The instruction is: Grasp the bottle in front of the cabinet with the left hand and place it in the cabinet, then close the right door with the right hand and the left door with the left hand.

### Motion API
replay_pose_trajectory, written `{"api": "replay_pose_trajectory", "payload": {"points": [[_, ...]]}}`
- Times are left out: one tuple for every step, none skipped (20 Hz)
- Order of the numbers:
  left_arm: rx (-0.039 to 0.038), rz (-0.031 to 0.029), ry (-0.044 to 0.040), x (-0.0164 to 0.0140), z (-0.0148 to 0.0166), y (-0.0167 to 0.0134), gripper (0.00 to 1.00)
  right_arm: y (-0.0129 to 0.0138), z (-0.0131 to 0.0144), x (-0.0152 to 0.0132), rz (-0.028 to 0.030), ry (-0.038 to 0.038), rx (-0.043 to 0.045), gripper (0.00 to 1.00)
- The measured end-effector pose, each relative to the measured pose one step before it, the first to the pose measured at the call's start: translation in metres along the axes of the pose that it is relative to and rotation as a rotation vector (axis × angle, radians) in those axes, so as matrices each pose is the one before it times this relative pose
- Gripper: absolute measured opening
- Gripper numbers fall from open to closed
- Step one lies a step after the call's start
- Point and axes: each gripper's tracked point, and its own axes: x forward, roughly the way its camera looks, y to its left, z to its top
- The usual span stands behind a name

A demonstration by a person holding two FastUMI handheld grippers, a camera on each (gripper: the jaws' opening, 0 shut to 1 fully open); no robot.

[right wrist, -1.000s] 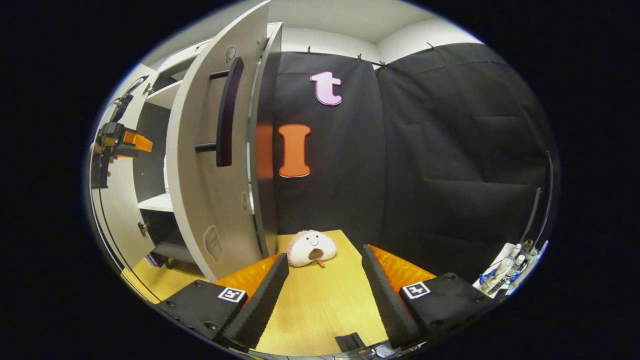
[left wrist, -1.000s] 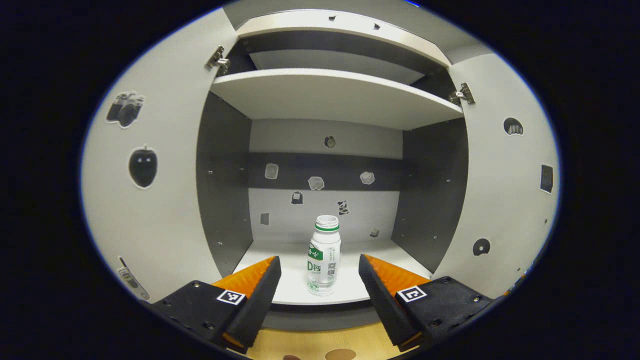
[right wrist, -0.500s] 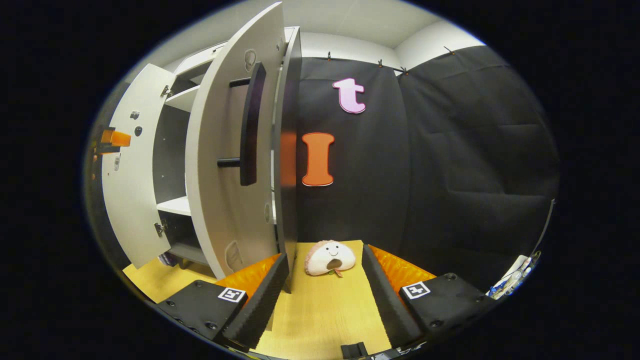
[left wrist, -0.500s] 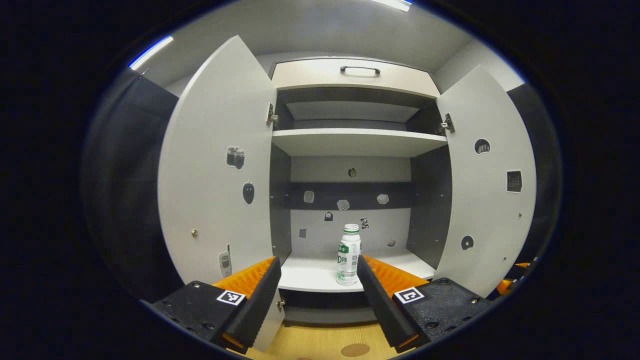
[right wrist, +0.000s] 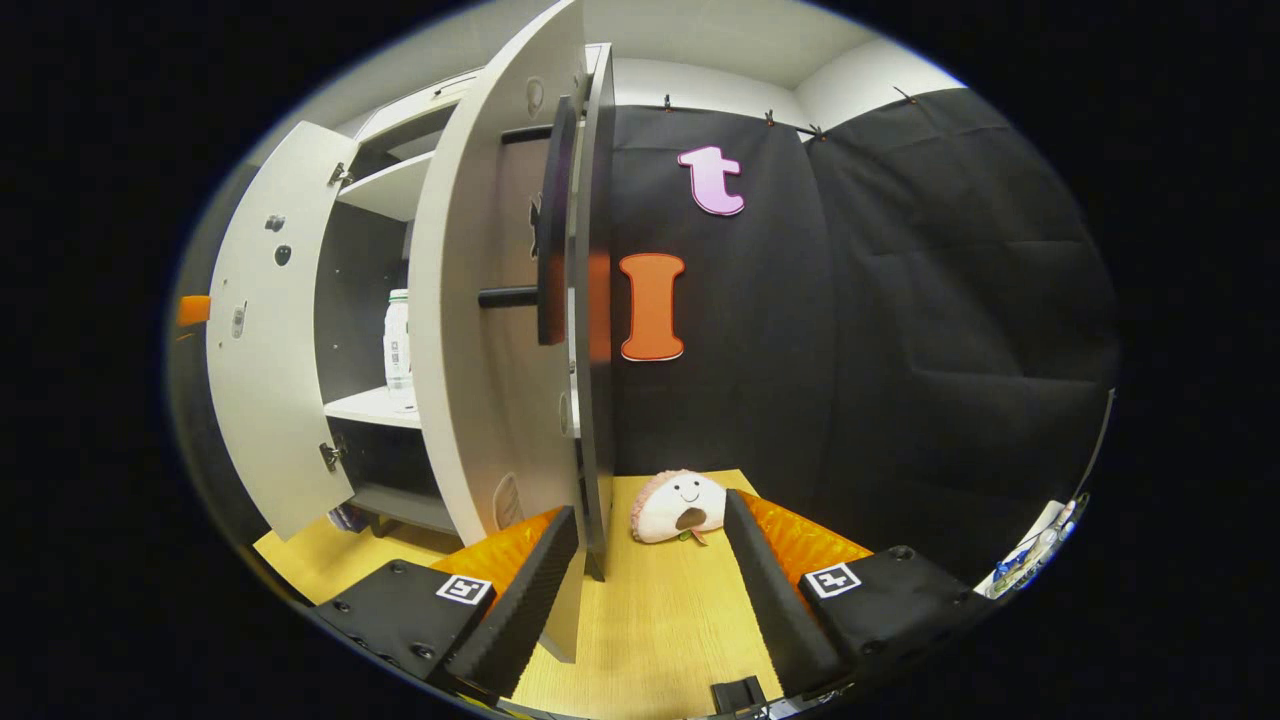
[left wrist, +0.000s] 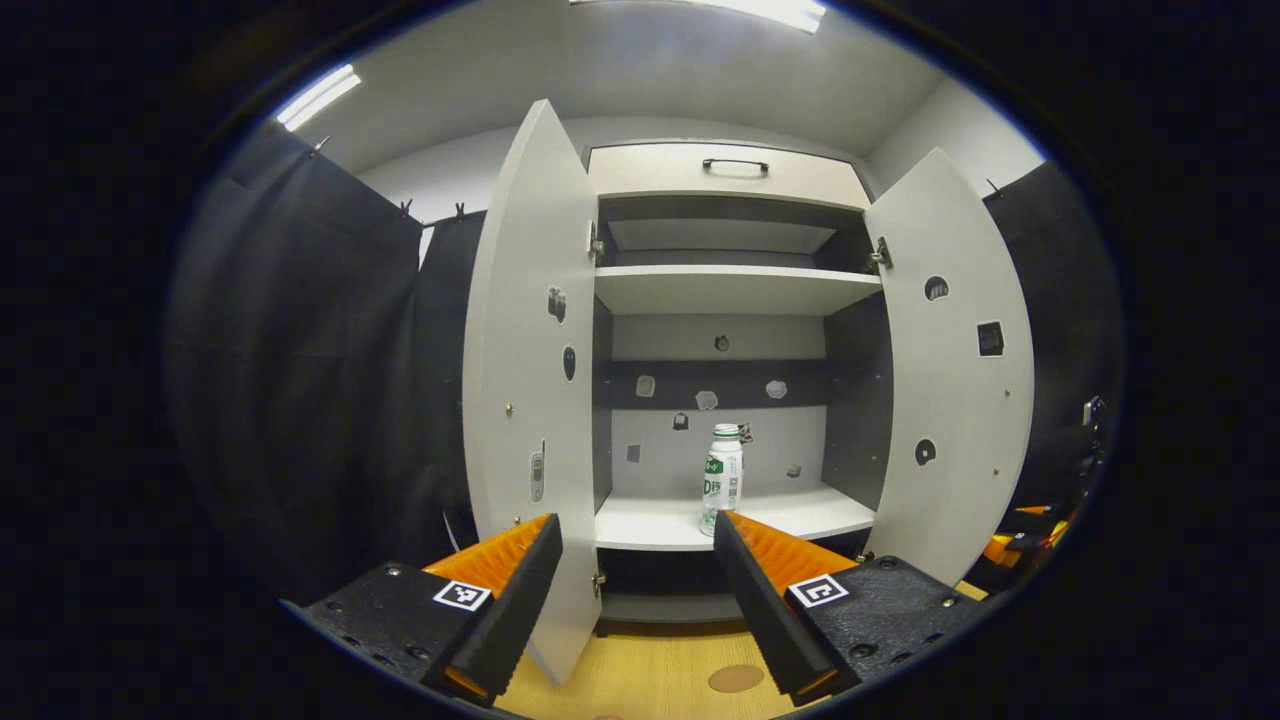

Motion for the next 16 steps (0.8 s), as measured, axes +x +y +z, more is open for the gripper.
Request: {"api": "replay_pose_trajectory", "payload": {"points": [[0.00069,-0.02102,0.00096,-0.00186,-0.00072,0.00253,0.94,0.00318,-0.00144,-0.00156,-0.00887,-0.00299,0.00057,0.98],[0.00485,-0.01022,-0.00173,-0.00220,0.00016,0.00536,0.93,0.00357,-0.00189,-0.00119,-0.00613,-0.00134,-0.00244,0.98],[0.00427,-0.00108,-0.00677,-0.00157,0.00101,0.00631,0.93,0.00056,-0.00083,-0.00135,-0.01299,-0.00153,-0.00619,0.98],[-0.00159,0.00109,-0.00574,-0.00208,0.00091,0.00604,0.93,-0.00008,-0.00162,-0.00340,-0.00970,-0.00079,-0.00571,0.89],[-0.00144,-0.00700,-0.00219,-0.00189,-0.00119,0.00259,0.93,0.00140,-0.00071,0.00007,-0.00383,-0.00156,-0.00302,0.96],[0.00256,-0.00960,0.00053,-0.00282,-0.00226,0.00260,0.93,0.00186,-0.00049,-0.00188,0.00062,-0.00157,-0.00128,0.96],[0.00257,-0.00791,0.00132,-0.00135,-0.00172,0.00278,0.93,0.00126,-0.00085,-0.00114,0.00228,0.00111,-0.00089,0.96],[-0.00097,-0.01113,0.00101,-0.00035,-0.00200,0.00102,0.93,0.00347,-0.00087,-0.00099,0.00493,0.00453,0.00183,0.96],[-0.00750,-0.01151,0.00521,0.00088,-0.00177,-0.00010,0.93,0.00184,-0.00056,-0.00049,0.00035,0.00254,0.00135,0.95],[-0.01082,-0.01396,0.00698,-0.00141,-0.00155,-0.00043,0.93,0.00313,0.00025,-0.00129,0.00238,0.00196,-0.00278,0.95],[-0.01343,-0.01353,0.00383,0.00124,-0.00159,-0.00176,0.93,0.00267,0.00024,-0.00135,0.00090,0.00013,-0.00420,0.94],[-0.00971,-0.00975,0.00475,-0.00103,-0.00103,0.00019,0.93,0.00354,-0.00007,-0.00036,0.00265,0.00083,-0.00197,0.94],[-0.00578,-0.00633,0.00200,-0.00003,-0.00039,0.00014,0.93,0.00588,0.00047,0.00045,0.00762,0.00163,0.00134,0.94],[-0.00148,-0.00313,0.00014,0.00085,0.00017,0.00095,0.93,0.00717,-0.00061,0.00039,0.01302,0.00262,0.00450,0.94],[0.00211,-0.00089,-0.00128,-0.00044,0.00040,0.00099,0.93,0.00794,-0.00063,0.00026,0.01642,0.00118,0.00527,0.94],[0.00363,0.00184,0.00009,-0.00259,-0.00084,0.00200,0.93,0.00976,-0.00073,0.00104,0.01663,-0.00076,0.00434,0.94]]}}
